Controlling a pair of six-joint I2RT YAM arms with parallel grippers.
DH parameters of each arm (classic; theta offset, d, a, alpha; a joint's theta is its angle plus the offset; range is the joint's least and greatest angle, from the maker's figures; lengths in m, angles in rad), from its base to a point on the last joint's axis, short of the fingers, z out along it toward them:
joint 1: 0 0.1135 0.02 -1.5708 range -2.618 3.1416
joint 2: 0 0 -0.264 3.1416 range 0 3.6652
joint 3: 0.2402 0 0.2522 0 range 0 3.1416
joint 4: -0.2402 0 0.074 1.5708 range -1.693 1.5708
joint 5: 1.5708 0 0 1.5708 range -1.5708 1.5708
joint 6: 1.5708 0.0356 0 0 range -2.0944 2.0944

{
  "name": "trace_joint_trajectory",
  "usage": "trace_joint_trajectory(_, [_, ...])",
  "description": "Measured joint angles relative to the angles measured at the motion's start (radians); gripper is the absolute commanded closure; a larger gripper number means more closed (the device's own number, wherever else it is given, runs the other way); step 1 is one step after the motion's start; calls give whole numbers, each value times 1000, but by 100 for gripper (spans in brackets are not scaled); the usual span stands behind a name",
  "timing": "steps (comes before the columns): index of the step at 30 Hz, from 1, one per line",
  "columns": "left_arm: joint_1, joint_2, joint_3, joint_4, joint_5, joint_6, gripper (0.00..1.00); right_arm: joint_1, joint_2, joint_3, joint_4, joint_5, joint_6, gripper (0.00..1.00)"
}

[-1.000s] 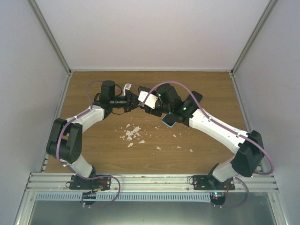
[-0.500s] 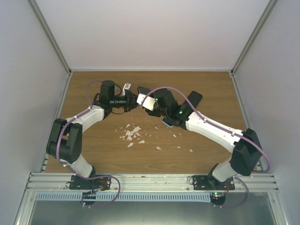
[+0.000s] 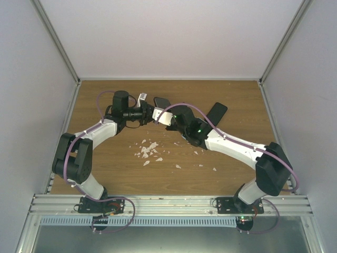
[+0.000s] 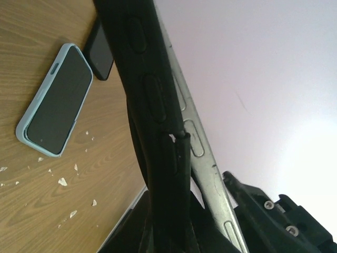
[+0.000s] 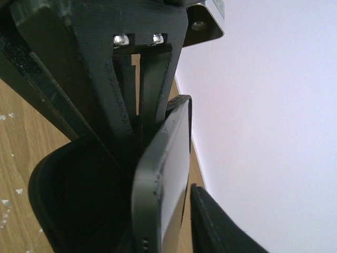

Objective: Take the phone out of the phone case
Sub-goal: Remove the phone case from the phone.

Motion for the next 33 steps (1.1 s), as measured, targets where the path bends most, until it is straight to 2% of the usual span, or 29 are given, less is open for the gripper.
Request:
trace_joint_trajectory(4, [0, 0, -2, 6, 1, -2, 100, 5, 5, -1, 14, 13, -5, 99])
trace_joint_trajectory(17, [14, 0, -3, -87, -2, 88, 100, -6, -9, 119, -188, -23, 89, 100])
trace_joint_trajectory(27, [72, 0, -5, -174, -121, 187, 100, -6, -35, 230, -348, -160, 199, 99])
trace_joint_trajectory(33, [107, 0, -5, -219, -154, 300, 100, -7, -35, 251, -409, -188, 229, 100])
